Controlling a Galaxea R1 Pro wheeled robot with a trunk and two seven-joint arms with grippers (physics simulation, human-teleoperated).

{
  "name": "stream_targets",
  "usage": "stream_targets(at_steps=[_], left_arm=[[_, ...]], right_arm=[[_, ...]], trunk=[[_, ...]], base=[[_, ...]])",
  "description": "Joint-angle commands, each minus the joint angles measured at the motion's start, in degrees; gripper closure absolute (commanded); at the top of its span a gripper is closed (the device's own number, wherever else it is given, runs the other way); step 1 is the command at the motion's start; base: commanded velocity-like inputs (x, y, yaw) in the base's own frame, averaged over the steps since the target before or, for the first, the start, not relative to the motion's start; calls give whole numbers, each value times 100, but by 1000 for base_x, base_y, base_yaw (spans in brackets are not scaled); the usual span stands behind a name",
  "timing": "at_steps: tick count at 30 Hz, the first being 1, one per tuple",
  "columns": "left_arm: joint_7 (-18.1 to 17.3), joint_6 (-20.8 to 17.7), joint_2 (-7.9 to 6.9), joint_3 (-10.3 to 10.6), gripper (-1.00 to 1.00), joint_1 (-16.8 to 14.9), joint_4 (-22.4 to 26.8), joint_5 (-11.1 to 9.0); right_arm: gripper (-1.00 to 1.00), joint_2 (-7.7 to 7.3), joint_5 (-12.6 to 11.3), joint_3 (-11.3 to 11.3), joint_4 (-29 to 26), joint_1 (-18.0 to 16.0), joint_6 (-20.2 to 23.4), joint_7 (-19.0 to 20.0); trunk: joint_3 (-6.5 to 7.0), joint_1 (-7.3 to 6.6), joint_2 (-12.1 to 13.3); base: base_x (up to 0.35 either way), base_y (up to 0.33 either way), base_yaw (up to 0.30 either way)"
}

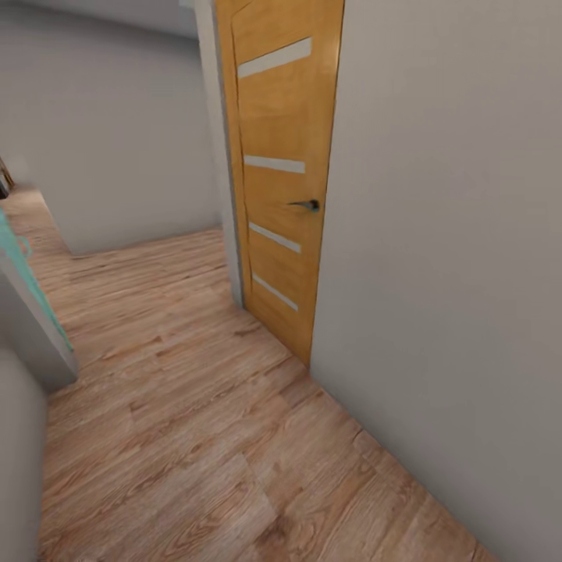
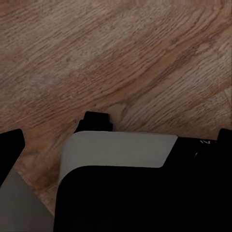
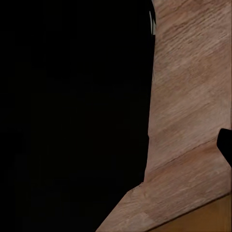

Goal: Move the two storage containers from the living room to the garage. In the garage, place one container on the floor and stack the other container on top of it (either order is fine).

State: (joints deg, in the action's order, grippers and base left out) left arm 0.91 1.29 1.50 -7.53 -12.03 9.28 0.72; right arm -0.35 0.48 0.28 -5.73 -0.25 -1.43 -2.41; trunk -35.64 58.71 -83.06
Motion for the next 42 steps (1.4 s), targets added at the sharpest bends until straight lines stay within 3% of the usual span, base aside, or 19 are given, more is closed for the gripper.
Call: stream_targets(at_steps=[1, 42], left_arm=[[9, 13, 5, -29, -100, -4, -5, 7], [15, -23, 13, -29, -100, -6, -5, 7]], right_arm=[[-100, 0, 5, 4, 2, -1, -15, -14], [-100, 8, 5, 12, 2, -1, -15, -14]], trunk=[[-5, 2, -2], [-5, 2, -2]], base=[[215, 55, 288], [199, 4, 288]])
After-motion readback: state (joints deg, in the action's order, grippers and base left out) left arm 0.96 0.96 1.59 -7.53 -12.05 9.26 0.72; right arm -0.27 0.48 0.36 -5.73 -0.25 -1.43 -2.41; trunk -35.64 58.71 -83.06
